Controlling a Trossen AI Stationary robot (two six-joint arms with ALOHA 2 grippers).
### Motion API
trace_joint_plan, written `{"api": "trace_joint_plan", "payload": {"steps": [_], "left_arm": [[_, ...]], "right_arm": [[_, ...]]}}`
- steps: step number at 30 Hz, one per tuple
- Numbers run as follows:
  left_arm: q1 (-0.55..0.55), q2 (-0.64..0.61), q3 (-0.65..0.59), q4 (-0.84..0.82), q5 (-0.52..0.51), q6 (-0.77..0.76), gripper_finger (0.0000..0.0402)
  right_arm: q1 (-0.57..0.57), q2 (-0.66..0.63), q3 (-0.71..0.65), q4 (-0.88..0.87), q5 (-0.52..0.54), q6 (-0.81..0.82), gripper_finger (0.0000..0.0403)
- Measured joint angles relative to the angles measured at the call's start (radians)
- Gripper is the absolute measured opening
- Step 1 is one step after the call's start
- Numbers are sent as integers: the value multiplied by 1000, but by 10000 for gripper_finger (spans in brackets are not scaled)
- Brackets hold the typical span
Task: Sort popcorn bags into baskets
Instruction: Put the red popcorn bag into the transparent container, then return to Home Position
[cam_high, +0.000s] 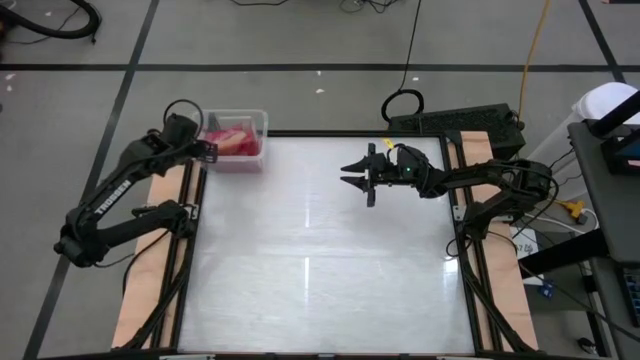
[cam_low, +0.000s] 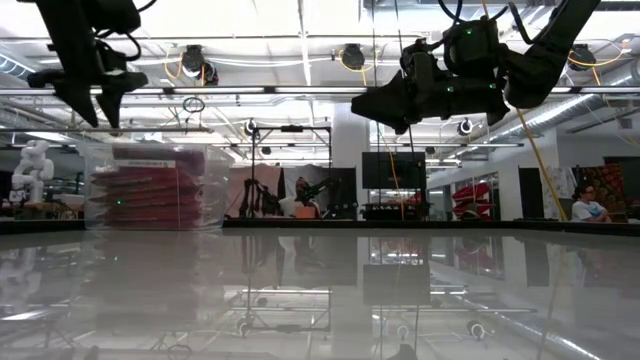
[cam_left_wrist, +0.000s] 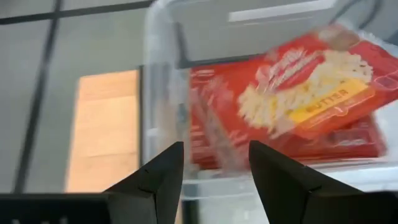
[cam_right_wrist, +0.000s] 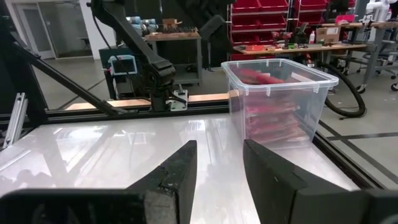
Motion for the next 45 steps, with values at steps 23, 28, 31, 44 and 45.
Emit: {"api": "trace_joint_plan", "payload": {"steps": [23, 28, 31, 44, 45], "left_arm": [[-175, 442, 18, 358, -90, -94, 170], [-176, 496, 18, 351, -57, -116, 126], [-185, 483, 20, 329, -44, -143, 102], [-222, 284, 18, 271, -52, -175, 65], [-230, 266, 17, 286, -52, -155, 65]], "right_arm": [[20, 0, 0, 25, 0, 2, 125], [34, 0, 0, 22, -1, 1, 125], [33, 0, 0, 22, 0, 0, 125], [33, 0, 0, 22, 0, 14, 125], [33, 0, 0, 22, 0, 13, 125]]}}
